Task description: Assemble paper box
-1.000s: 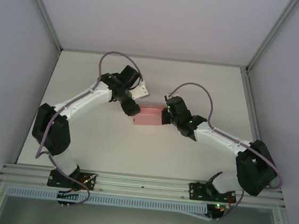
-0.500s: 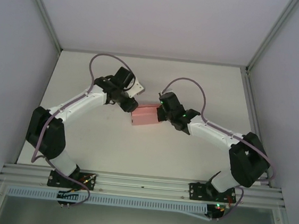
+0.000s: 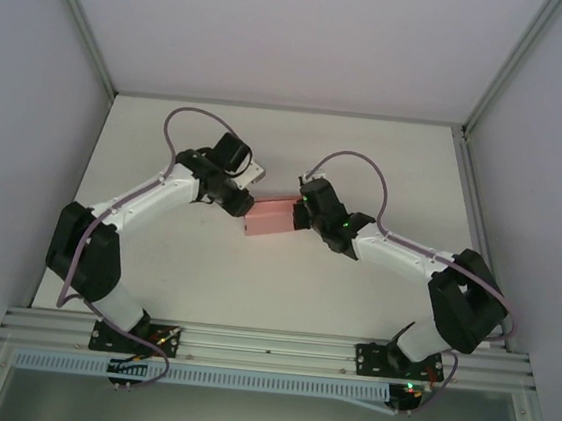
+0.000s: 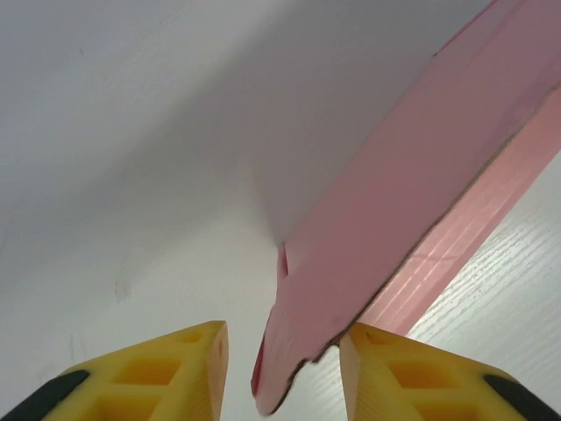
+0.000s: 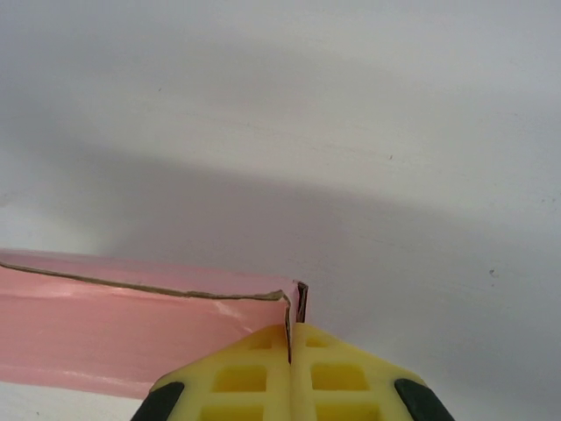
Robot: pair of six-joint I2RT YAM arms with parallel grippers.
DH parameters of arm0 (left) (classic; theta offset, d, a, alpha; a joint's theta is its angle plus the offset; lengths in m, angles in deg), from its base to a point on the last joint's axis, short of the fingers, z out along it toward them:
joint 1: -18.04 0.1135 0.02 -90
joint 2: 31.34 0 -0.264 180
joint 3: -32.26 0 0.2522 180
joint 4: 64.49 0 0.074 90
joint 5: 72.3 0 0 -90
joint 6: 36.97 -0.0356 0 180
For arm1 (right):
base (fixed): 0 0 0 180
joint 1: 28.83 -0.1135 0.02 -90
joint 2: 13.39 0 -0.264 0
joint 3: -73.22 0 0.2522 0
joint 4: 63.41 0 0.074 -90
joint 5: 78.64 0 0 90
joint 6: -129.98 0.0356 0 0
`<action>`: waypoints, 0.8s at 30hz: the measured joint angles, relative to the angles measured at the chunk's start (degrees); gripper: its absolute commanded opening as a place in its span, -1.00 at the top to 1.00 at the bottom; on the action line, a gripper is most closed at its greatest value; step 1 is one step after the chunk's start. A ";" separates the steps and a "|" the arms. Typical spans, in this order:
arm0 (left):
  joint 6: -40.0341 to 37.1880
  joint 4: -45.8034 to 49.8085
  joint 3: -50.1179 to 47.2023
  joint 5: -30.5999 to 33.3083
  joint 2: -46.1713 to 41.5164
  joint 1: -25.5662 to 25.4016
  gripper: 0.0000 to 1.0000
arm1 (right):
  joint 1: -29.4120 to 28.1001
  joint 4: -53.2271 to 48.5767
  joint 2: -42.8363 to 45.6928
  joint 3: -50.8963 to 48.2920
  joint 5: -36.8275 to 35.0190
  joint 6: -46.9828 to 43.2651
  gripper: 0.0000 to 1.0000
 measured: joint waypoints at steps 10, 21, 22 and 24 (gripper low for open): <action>5.25 1.99 -0.20 0.59 -1.25 -1.05 0.80 | -0.70 0.50 0.00 -0.61 0.17 0.26 1.00; 10.19 3.43 1.68 0.46 -0.07 -1.07 1.00 | -0.96 -5.27 -0.90 2.86 0.46 1.01 1.00; 11.10 3.96 2.32 0.17 0.31 -0.98 1.00 | -1.01 -6.36 -1.01 3.48 0.39 1.31 1.00; 13.94 5.03 4.07 -0.87 1.44 -0.68 1.00 | -1.07 -9.29 -1.38 5.18 0.04 2.34 1.00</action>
